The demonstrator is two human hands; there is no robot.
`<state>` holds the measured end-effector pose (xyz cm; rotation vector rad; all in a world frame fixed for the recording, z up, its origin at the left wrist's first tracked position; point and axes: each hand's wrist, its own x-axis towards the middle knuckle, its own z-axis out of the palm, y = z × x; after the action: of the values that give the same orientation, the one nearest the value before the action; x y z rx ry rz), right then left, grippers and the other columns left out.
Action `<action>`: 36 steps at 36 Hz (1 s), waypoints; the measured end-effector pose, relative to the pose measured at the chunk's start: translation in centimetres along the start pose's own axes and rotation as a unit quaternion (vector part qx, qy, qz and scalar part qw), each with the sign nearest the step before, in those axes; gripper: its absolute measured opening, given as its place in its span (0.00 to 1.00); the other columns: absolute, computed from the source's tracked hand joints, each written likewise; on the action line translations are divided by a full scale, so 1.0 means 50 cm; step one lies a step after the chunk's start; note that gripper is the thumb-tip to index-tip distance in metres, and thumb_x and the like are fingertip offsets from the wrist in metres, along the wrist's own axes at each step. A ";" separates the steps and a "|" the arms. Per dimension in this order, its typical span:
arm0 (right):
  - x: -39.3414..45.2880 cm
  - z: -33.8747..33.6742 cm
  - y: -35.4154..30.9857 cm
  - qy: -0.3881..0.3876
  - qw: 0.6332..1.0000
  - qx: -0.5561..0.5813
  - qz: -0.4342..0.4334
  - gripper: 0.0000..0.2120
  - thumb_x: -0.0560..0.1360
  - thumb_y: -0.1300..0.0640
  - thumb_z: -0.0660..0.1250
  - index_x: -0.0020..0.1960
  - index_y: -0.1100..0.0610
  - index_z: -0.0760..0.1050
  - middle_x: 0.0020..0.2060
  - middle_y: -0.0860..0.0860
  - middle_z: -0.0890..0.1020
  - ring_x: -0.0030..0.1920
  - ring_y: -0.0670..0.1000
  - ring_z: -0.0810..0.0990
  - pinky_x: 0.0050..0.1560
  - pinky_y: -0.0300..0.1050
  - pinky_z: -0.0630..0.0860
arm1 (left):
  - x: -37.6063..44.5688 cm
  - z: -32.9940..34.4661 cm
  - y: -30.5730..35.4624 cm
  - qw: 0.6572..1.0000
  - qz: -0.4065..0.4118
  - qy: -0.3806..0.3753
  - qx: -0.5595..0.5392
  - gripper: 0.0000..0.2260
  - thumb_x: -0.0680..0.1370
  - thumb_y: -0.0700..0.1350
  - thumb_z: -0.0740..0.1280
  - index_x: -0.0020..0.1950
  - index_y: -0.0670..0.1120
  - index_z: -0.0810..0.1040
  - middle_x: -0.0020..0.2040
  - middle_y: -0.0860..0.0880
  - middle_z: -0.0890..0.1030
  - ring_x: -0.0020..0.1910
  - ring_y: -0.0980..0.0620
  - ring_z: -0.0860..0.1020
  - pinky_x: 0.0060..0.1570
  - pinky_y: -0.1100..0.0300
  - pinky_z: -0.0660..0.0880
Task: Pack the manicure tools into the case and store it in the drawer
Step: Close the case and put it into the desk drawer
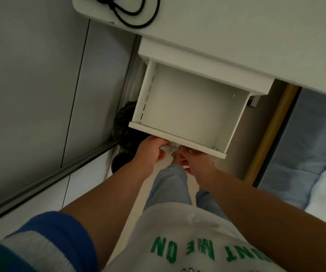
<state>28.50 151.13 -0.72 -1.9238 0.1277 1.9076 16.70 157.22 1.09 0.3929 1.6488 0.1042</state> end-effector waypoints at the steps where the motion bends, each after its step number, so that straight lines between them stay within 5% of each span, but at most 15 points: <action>1: 0.000 0.000 0.004 0.001 1.000 0.001 0.000 0.07 0.75 0.54 0.65 0.45 0.58 0.76 0.35 0.51 0.80 0.30 0.47 0.76 0.24 0.35 0.73 | 0.000 -0.001 -0.003 1.000 -0.002 0.000 0.003 0.02 0.73 0.44 0.66 0.41 0.48 0.77 0.39 0.50 0.79 0.30 0.54 0.72 0.34 0.63 0.72; 9: 0.004 -0.010 0.001 -0.009 0.999 -0.051 -0.009 0.07 0.76 0.53 0.64 0.46 0.56 0.76 0.35 0.49 0.79 0.34 0.48 0.76 0.34 0.40 0.70 | -0.001 -0.002 0.013 0.999 -0.007 -0.009 0.038 0.06 0.74 0.42 0.64 0.49 0.42 0.76 0.42 0.47 0.79 0.30 0.54 0.73 0.32 0.65 0.74; 15: -0.045 -0.064 -0.006 -0.033 0.992 -0.119 -0.018 0.06 0.76 0.56 0.63 0.43 0.56 0.76 0.32 0.48 0.78 0.29 0.45 0.73 0.26 0.36 0.68 | -0.047 -0.004 0.034 0.991 0.011 -0.031 0.132 0.07 0.77 0.44 0.60 0.53 0.45 0.73 0.54 0.45 0.77 0.37 0.52 0.75 0.39 0.61 0.69; 19: -0.103 -0.130 -0.014 -0.019 0.984 -0.174 -0.023 0.05 0.75 0.60 0.65 0.42 0.54 0.77 0.36 0.51 0.79 0.34 0.49 0.74 0.35 0.42 0.71 | -0.089 -0.006 0.057 0.980 0.005 -0.019 0.199 0.13 0.78 0.41 0.60 0.61 0.39 0.72 0.55 0.42 0.76 0.35 0.53 0.72 0.27 0.67 0.71; 23: -0.163 -0.209 -0.036 0.051 0.972 -0.224 -0.050 0.08 0.74 0.62 0.65 0.52 0.62 0.79 0.41 0.55 0.80 0.33 0.48 0.77 0.31 0.35 0.74 | -0.135 -0.011 0.078 0.959 0.051 -0.030 0.279 0.06 0.77 0.41 0.61 0.50 0.41 0.75 0.46 0.46 0.76 0.36 0.54 0.74 0.29 0.67 0.69; 29: -0.230 -0.353 -0.070 0.156 0.926 -0.325 -0.113 0.10 0.76 0.56 0.63 0.54 0.57 0.78 0.47 0.56 0.81 0.45 0.53 0.78 0.48 0.47 0.74 | -0.185 0.023 0.136 0.918 0.126 -0.047 0.373 0.05 0.73 0.42 0.63 0.38 0.46 0.75 0.41 0.47 0.78 0.38 0.51 0.78 0.41 0.58 0.70; 36: -0.256 -0.512 -0.125 0.226 0.926 -0.244 -0.181 0.13 0.75 0.53 0.63 0.58 0.55 0.75 0.49 0.52 0.80 0.47 0.50 0.78 0.47 0.44 0.75 | -0.227 0.169 0.190 0.905 0.188 -0.055 0.378 0.03 0.72 0.46 0.65 0.43 0.50 0.78 0.43 0.51 0.81 0.39 0.53 0.80 0.37 0.60 0.71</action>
<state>53.96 144.70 12.30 -2.4738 -0.5829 1.3038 27.54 161.16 13.59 1.2862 1.4315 -0.2806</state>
